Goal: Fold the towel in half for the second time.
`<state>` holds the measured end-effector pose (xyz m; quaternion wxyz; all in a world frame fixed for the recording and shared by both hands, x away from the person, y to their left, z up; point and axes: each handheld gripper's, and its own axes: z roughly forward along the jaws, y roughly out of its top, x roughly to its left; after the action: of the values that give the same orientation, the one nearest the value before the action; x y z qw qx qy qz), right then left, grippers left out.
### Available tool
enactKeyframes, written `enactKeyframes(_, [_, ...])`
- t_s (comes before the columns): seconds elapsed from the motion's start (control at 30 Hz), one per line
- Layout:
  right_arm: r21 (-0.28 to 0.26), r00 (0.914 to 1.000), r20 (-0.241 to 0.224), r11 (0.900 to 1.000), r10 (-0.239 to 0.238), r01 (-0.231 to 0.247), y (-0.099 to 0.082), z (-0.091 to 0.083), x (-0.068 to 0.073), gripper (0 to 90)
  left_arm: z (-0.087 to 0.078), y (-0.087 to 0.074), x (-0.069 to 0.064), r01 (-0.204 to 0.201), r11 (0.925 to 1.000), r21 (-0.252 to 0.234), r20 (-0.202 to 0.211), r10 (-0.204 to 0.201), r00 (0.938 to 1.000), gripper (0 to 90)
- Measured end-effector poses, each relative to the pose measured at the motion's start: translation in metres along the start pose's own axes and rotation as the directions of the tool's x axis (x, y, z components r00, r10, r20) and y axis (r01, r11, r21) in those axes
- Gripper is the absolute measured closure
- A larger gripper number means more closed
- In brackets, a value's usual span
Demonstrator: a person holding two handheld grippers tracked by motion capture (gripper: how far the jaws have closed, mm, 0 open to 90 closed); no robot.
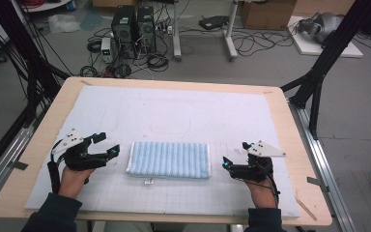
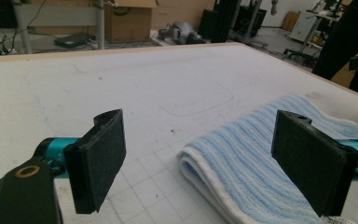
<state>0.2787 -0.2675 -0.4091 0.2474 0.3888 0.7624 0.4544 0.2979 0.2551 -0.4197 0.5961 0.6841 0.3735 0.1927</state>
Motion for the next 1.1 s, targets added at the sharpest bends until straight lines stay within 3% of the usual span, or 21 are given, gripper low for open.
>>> enactKeyframes(0.63, [-0.021, 0.9999, 0.009, 0.9997, 0.012, -0.012, 0.004, -0.008, 0.000, 10.8, -0.019, 0.000, 0.001, -0.011, 0.9996, -0.027, -0.034, 0.010, 0.9994, 20.1])
enactKeyframes(1.1, [-0.020, 0.9993, 0.000, 0.9991, 0.038, -0.038, 0.002, -0.007, -0.002, 10.8, -0.016, -0.002, 0.002, -0.009, 0.9997, -0.024, -0.033, 0.008, 0.9994, 21.3])
